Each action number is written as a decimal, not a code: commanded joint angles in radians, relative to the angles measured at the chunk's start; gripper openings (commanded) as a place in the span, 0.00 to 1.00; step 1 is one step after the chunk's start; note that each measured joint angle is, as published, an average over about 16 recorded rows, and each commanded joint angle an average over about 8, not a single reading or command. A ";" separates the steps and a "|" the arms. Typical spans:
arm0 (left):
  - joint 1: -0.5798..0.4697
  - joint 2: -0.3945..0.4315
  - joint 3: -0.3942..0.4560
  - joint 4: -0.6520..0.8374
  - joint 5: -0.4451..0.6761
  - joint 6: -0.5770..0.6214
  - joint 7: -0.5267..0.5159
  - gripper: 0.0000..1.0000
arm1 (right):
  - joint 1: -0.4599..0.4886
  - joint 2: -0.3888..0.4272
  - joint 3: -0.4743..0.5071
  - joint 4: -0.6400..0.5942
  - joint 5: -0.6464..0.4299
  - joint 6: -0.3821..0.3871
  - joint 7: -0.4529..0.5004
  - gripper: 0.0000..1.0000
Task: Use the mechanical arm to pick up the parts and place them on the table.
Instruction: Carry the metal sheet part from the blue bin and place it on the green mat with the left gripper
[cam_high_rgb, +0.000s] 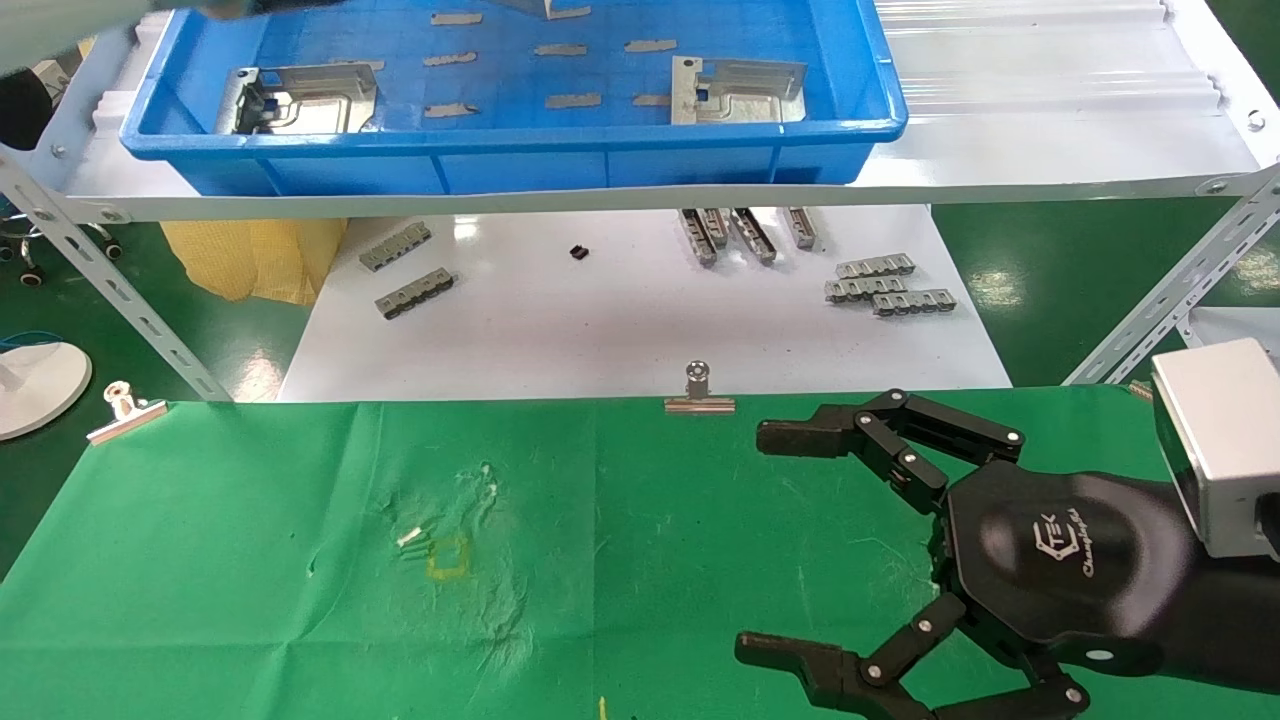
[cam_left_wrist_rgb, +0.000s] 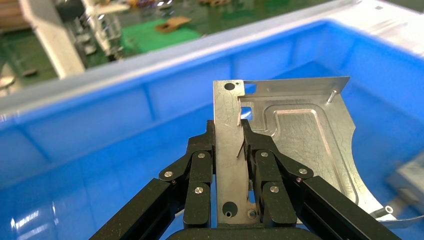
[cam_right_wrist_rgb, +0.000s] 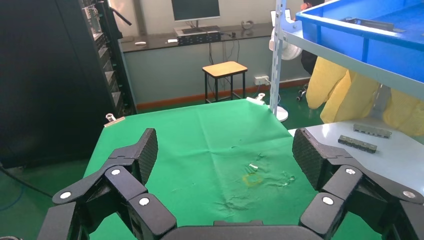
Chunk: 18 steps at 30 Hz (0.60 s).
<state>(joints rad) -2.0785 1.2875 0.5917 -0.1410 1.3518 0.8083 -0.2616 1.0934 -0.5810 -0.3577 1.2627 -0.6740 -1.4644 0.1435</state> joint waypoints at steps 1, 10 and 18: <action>-0.008 -0.015 -0.013 -0.008 -0.019 0.024 0.022 0.00 | 0.000 0.000 0.000 0.000 0.000 0.000 0.000 1.00; 0.018 -0.159 -0.068 -0.064 -0.115 0.350 0.212 0.00 | 0.000 0.000 0.000 0.000 0.000 0.000 0.000 1.00; 0.078 -0.307 -0.080 -0.125 -0.168 0.715 0.419 0.00 | 0.000 0.000 0.000 0.000 0.000 0.000 0.000 1.00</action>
<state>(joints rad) -1.9840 0.9781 0.5228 -0.2914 1.1767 1.4756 0.1483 1.0935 -0.5809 -0.3579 1.2627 -0.6738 -1.4644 0.1434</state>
